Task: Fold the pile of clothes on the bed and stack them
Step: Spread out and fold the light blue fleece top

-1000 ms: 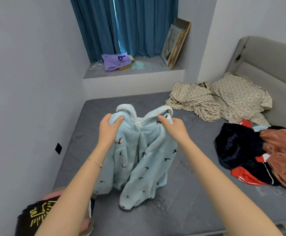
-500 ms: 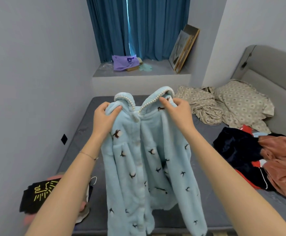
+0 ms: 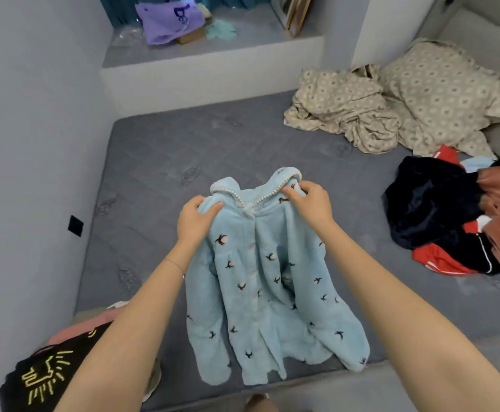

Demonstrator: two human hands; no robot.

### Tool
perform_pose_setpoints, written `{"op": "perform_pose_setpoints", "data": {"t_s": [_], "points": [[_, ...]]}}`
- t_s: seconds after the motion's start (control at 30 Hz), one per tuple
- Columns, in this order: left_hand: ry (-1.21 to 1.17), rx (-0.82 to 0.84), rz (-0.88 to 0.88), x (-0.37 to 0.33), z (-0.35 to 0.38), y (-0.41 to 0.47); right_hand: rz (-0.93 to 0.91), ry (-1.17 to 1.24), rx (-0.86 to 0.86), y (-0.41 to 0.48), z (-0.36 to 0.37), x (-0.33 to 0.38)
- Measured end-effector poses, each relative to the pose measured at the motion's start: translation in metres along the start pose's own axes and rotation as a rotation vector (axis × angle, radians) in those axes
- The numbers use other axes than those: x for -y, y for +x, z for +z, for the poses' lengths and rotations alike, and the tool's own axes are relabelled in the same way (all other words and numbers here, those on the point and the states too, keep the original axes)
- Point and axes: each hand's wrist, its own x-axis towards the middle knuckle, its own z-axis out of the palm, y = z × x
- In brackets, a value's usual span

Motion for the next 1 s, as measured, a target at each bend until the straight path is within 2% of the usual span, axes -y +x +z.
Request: {"op": "perform_pose_setpoints", "data": {"t_s": [0.2,0.3,0.43,0.53,0.63,0.8,1.0], "points": [[-0.029,0.084,-0.042,0.062,0.065,0.092,0.124,-0.242,-0.072,0.071,0.069,-0.065],[-0.075,0.086,-0.033,0.09,0.095,0.134,0.172,-0.144,-0.055,0.111,0.103,-0.099],[-0.077,0.0,-0.048,0.14,0.131,0.191,0.197,0.007,0.021,0.165,0.15,-0.135],[0.09,-0.009,-0.036,0.187,0.156,0.221,0.236,0.007,0.095,0.186,0.182,-0.172],[0.378,0.048,0.019,0.225,0.178,0.224,0.243,-0.047,0.158,0.184,0.206,-0.204],[0.39,0.13,0.054,0.258,0.21,0.204,0.158,-0.201,0.199,0.168,0.225,-0.25],[0.487,0.282,0.107,0.268,0.247,0.197,0.247,-0.239,0.238,0.168,0.229,-0.289]]}}
